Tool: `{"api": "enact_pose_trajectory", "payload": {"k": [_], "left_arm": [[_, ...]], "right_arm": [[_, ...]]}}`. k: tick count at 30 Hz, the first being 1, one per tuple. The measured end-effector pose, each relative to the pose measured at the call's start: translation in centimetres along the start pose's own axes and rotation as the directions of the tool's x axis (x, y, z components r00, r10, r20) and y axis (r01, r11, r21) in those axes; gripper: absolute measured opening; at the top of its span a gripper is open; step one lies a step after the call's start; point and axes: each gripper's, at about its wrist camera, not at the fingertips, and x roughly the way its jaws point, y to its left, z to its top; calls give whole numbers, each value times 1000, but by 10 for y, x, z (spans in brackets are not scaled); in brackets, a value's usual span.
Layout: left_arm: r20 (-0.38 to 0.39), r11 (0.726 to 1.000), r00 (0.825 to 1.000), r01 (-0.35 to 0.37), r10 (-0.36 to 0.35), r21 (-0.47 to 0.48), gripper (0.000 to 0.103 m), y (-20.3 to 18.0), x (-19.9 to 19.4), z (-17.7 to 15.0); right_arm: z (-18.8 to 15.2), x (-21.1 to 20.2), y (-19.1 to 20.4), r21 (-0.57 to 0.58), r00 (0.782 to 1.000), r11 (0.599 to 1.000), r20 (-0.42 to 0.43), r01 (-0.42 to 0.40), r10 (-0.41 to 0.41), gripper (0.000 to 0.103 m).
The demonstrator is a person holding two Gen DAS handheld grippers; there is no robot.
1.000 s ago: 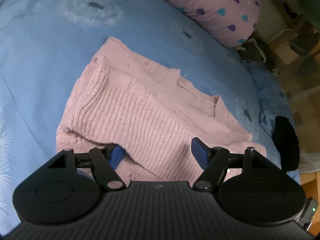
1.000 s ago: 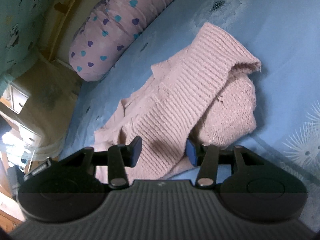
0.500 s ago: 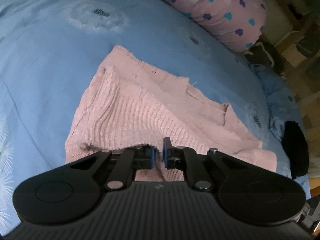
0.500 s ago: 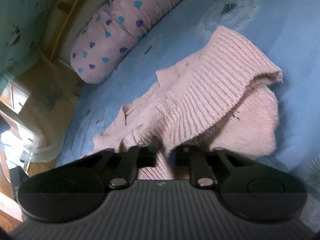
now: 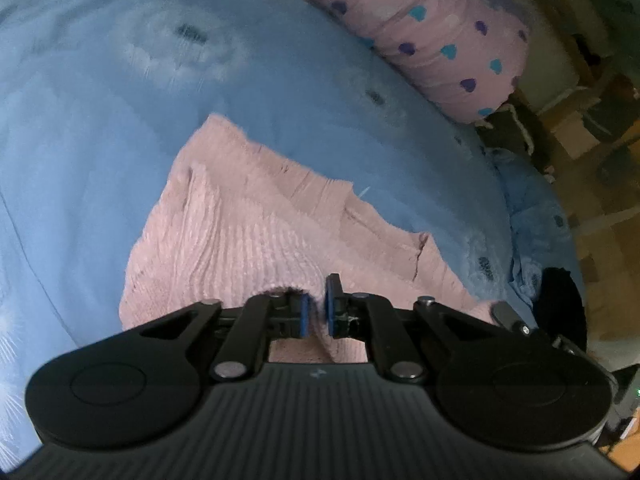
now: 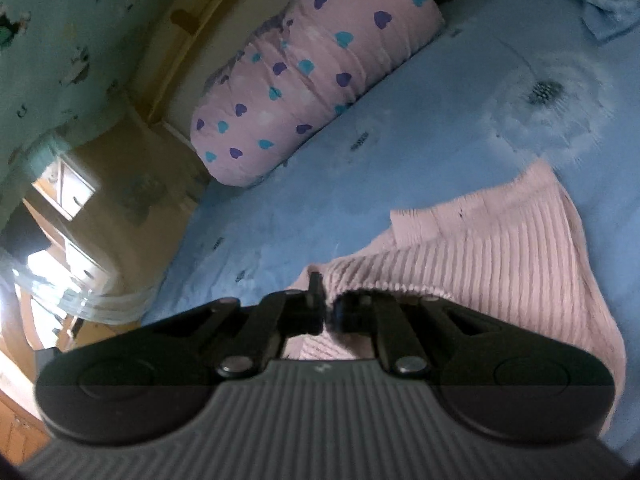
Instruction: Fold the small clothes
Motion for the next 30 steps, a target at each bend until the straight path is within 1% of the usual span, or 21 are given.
{"api": "enact_pose_trajectory", "payload": {"k": [2,3,5,7,10,12,14,15,16,17,18,19,21,23,24,25,26,27,28,29,30], "left_arm": [[-15,999,1000,15,-16,-36,10,4,-1,1],[-17,999,1000,20,-21,-34,10,3,-2,1],[1,1000,1000,18,-18,1,10,-1,-9,2],[28,998,1000,5,-7,57,10,-8,-16,4],[36,991,999,-21,17,129,11,-17,-11,13],[51,986,997,-59,52,154,11,-19,-3,20],[76,979,994,-94,82,180,11,-20,4,27],[88,974,992,-105,89,202,11,-21,6,31],[91,970,991,-113,95,216,11,-22,9,35],[91,965,990,-123,105,230,11,-23,11,40],[90,962,990,-128,109,242,11,-24,13,44],[89,959,990,-131,112,252,11,-25,15,49],[68,954,990,-134,120,270,14,-29,18,60],[27,952,993,-119,116,280,26,-31,24,71],[11,954,993,-117,118,274,30,-33,26,76],[-9,957,993,-112,118,268,41,-34,29,81],[-23,959,993,-106,117,264,54,-36,31,85],[-25,958,993,-106,117,265,60,-39,31,88],[-16,955,992,-115,124,272,72,-43,31,89],[0,950,991,-127,133,287,81,-48,28,89],[17,943,991,-134,136,304,83,-51,26,89]], "right_arm": [[7,11,1,-17,1000,1000,-14,20,-20,8],[10,17,1,-24,999,999,-21,28,-29,8],[19,35,1,-32,997,998,-44,60,-61,8],[27,57,-1,-40,991,994,-82,98,-101,10],[34,85,-4,-58,970,979,-141,193,-200,11],[37,93,-4,-67,956,971,-167,231,-239,11],[40,89,-2,-69,956,970,-169,232,-241,14],[42,85,0,-76,958,971,-165,226,-236,16],[44,79,2,-90,961,971,-150,221,-232,24],[45,72,4,-104,964,971,-134,215,-228,38],[46,65,5,-120,967,969,-114,216,-230,45],[47,59,7,-140,967,965,-95,223,-237,55],[51,51,9,-187,964,954,-82,233,-252,56],[52,40,9,-223,965,948,-76,228,-250,56],[51,35,8,-233,965,946,-74,228,-251,56],[51,31,6,-242,966,944,-74,225,-249,56],[49,26,5,-254,966,942,-78,220,-247,56],[47,22,4,-267,966,939,-83,215,-245,56],[45,19,3,-283,965,935,-89,211,-245,56],[44,18,4,-300,964,931,-97,209,-247,56],[41,16,4,-322,962,924,-103,206,-251,56]]}}
